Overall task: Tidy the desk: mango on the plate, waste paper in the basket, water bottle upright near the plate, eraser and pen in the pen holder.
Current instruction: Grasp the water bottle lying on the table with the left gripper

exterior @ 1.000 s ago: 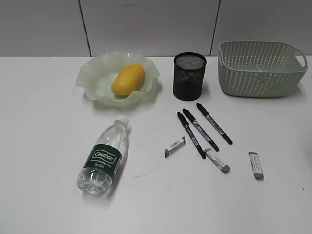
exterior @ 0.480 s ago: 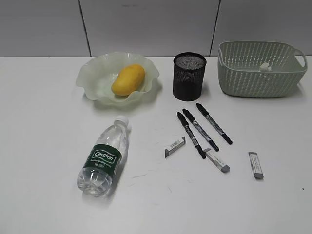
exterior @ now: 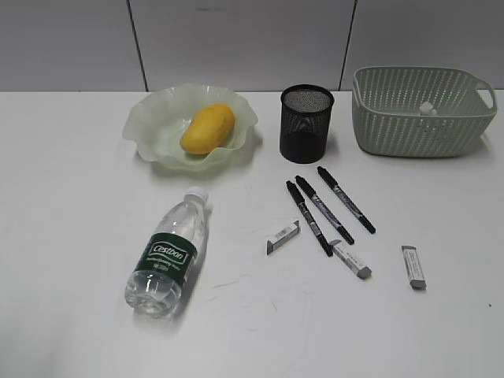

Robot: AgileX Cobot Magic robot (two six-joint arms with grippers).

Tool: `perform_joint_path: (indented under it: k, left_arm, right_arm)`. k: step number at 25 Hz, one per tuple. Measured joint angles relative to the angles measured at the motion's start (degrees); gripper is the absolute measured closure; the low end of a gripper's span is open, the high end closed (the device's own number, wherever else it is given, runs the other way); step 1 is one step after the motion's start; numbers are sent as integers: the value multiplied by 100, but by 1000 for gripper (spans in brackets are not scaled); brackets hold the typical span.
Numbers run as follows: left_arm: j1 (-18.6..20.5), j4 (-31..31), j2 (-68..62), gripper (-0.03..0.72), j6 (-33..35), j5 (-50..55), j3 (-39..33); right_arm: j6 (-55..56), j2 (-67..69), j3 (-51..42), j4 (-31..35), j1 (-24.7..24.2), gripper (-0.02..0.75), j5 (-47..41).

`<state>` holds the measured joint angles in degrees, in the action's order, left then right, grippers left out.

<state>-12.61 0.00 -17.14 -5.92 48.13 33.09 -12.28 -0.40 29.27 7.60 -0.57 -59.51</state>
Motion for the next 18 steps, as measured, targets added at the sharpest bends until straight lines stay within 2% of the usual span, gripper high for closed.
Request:
perform_joint_path:
  k: [4,6,11,15,18]
  left_arm:
    - [0,-1043,-1605,210,898,-831,88]
    - [-7,-1244,-2552,200,1221,-1129,268]
    - [-364,-1136,-4650,197,1404,-1577,922]
    - [-1058,-953,-5980,197,1370,-1799,1455]
    - [-1580,-704,-6819,192,945,-1902,1815]
  right_arm:
    - [221,0,0,0,0,269,0]
    - [253,0,0,0,0,267,0]
    - [271,0,0,0,0,268,5]
    - [276,0,0,-262,0,269,5]
    - [354,0,0,-479,0,269,5]
